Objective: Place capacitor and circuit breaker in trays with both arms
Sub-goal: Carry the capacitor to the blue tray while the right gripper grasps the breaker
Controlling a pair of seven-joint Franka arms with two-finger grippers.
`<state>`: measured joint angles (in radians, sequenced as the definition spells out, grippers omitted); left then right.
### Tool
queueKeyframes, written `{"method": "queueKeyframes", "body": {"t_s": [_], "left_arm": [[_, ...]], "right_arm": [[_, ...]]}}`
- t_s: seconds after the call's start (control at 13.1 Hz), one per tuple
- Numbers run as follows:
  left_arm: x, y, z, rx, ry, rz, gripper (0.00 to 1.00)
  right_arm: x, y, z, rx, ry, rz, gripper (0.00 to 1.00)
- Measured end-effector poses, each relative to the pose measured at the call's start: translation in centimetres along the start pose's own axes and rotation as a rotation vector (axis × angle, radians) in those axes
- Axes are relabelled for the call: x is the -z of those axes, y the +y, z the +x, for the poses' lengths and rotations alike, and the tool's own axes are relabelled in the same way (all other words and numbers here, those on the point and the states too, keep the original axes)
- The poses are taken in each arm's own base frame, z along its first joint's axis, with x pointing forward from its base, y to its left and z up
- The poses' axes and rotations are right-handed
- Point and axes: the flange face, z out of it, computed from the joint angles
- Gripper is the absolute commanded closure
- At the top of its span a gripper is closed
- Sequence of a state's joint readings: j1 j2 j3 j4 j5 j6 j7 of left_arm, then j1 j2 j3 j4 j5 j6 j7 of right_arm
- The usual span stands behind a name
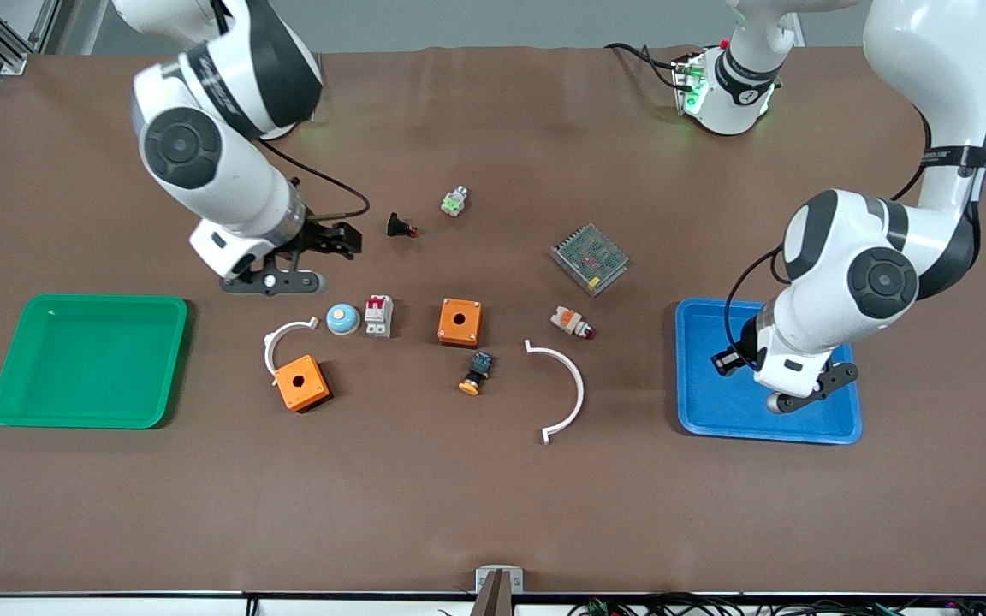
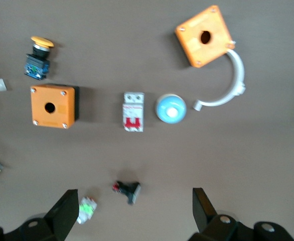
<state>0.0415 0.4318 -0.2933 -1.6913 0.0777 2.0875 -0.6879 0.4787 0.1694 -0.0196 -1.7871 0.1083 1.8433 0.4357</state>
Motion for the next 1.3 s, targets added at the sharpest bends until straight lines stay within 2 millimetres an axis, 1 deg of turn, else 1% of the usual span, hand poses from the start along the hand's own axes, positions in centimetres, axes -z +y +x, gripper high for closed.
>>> {"method": "queueKeyframes", "body": {"t_s": [0.23,0.38,0.61,0.76,0.92,1.15,1.3], "left_arm": [[-1.8,-2.0,1.5,-0.007,0.008,0.053,1.0],[-3.3,-3.5,2.7,0.014,-0.003,0.06,1.0],[-5.3,-5.4,4.2,0.026,-0.016,0.053,1.0],[-6.7,-6.3,4.7,0.023,-0.033,0.054,1.0],[-8.0,-7.5,5.3,0.02,-0.054,0.058,1.0],[-10.4,-9.8,6.3,0.02,-0.09,0.062,0.99],[-11.5,-10.8,6.7,0.023,-0.105,0.062,0.98]], "right_arm": [[-6.2,-1.6,-0.5,0.002,0.06,0.02,0.0],[-10.0,-2.0,-0.3,-0.001,0.065,0.015,0.0],[-13.9,-2.5,0.4,0.002,0.051,0.0,0.01],[-16.3,-3.1,0.6,0.009,0.051,-0.005,0.01],[-18.3,-3.0,1.2,0.005,0.055,-0.008,0.01],[-20.0,-2.4,2.0,-0.007,0.061,-0.014,0.01],[-20.8,-1.7,2.5,-0.016,0.065,-0.02,0.01]]}}
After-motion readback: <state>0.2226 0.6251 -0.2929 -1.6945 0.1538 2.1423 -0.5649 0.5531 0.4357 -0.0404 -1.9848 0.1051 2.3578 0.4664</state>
